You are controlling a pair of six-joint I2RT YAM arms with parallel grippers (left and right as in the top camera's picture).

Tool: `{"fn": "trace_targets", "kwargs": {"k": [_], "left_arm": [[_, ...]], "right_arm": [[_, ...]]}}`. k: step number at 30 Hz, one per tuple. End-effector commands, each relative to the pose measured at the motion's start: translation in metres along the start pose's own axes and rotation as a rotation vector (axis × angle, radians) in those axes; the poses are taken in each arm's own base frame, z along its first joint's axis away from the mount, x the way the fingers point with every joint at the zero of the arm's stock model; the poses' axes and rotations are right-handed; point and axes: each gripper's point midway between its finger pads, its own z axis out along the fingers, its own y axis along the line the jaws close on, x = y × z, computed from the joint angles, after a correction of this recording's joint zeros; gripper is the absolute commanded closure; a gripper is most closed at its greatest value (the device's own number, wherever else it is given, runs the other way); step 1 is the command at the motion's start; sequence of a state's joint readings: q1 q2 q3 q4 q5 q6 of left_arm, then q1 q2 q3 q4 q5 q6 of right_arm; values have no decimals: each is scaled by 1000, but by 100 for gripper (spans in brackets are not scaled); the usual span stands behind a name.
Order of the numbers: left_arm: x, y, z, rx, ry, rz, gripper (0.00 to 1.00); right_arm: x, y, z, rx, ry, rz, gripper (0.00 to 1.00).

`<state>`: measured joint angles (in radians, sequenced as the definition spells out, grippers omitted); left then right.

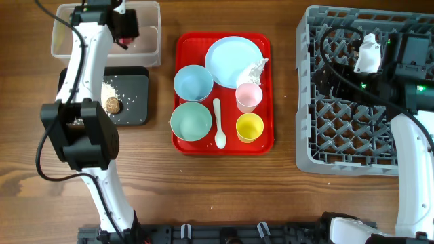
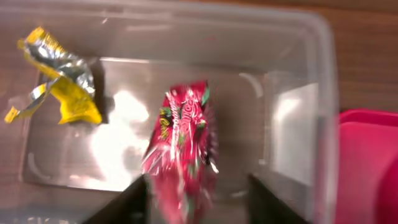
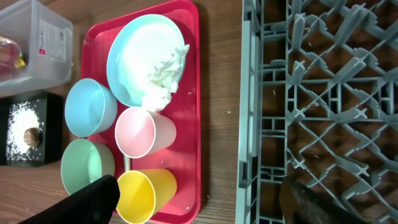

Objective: Sort waste into correct bins and load items into the dishwasher rack
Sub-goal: 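Drop the red wrapper into the clear plastic bin, then grasp the white tissue on the plate with the left gripper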

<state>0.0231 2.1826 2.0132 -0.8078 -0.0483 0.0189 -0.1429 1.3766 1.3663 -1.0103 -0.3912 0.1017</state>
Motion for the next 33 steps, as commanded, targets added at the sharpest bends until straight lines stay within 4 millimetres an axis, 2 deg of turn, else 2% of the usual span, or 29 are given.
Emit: {"fn": "trace_targets", "kwargs": {"k": [1,2,5,9,10,11,13,15,18,21,24,27,31,33], "left_arm": [[5,4,10,-6,17,-13,22],[5,2,9,-4,14,-10,18],[5,-9,8,6,15,7,18],[3,-58,-8,62,-10,81,19],[4,-83,-16,110,-15,115,20],[9,-123,-25,187,-18,168,21],[22,-168,-33,250,-16,265,21],[41,-220,-35,305,-19,376,20],[69,-281,-30,368,-29,509,18],[89,-311,-23,397,-20,556,18],[108,-327,-17,446,19,578,18],[121,-345,-24,564,49,582,16],[127,-349,-21,587,69,583,15],[137,-349,-10,582,100,583,15]], "right_arm": [[-7,1,-7,8,-25,-4,15],[-7,1,-7,8,-25,-3,15],[-7,1,-7,8,-25,-5,14],[-7,1,-7,8,-26,-6,15],[-7,1,-7,8,-26,-6,14],[-7,1,-7,8,-26,-6,15],[-7,1,-7,8,-27,-6,15],[-7,1,-7,8,-28,-7,15],[-7,1,-7,8,-26,-6,15],[-6,1,-7,9,-22,-4,14],[-6,1,-7,9,-23,-5,15],[-7,1,-7,8,-26,-11,14],[-6,1,-6,9,-23,-32,15],[-6,1,-6,9,-23,-32,15]]}}
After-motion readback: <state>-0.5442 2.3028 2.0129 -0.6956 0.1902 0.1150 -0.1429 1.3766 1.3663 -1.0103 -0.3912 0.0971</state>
